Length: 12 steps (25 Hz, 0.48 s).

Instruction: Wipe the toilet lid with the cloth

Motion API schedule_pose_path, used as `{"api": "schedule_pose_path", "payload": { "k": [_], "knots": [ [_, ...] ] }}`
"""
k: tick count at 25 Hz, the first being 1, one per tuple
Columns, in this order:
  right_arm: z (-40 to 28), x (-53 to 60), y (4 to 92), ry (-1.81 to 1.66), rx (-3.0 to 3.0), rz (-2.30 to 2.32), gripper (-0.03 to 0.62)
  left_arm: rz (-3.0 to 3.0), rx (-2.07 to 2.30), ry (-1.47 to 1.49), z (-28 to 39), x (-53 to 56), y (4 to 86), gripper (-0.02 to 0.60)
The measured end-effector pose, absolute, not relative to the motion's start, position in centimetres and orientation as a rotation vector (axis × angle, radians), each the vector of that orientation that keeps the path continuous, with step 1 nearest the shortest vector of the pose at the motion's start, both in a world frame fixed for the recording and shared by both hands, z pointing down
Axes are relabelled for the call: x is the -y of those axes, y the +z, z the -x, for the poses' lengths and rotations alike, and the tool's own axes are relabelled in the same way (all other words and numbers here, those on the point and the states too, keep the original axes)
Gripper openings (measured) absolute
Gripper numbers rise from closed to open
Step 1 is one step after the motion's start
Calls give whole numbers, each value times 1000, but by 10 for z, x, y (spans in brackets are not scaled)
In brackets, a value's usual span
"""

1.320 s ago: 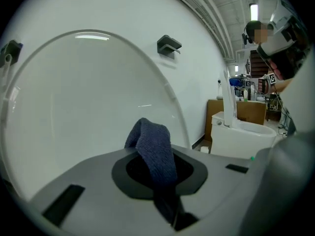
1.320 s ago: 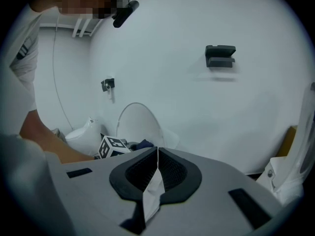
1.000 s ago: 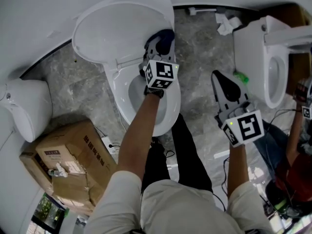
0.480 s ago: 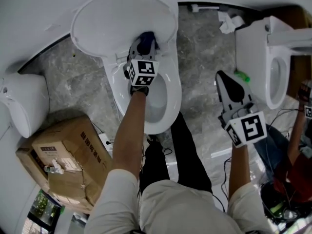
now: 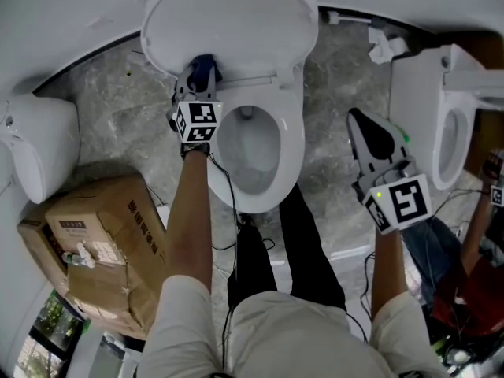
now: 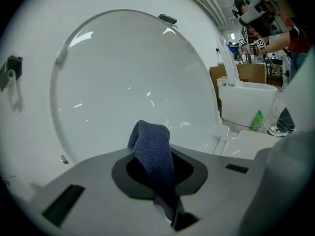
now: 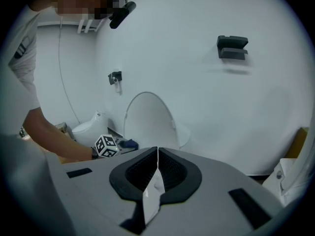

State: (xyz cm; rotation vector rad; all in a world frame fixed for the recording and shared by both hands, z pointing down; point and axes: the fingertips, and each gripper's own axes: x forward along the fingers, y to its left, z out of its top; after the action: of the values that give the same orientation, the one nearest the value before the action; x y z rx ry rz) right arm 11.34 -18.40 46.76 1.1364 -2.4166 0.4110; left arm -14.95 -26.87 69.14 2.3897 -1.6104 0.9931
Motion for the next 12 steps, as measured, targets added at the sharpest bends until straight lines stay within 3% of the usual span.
{"api": "schedule_pose_path", "payload": {
  "k": [12],
  "knots": [
    [-80,209,442,355,2464,-1091,29,-2344,1756,1048,203,262,643,43]
  ]
}}
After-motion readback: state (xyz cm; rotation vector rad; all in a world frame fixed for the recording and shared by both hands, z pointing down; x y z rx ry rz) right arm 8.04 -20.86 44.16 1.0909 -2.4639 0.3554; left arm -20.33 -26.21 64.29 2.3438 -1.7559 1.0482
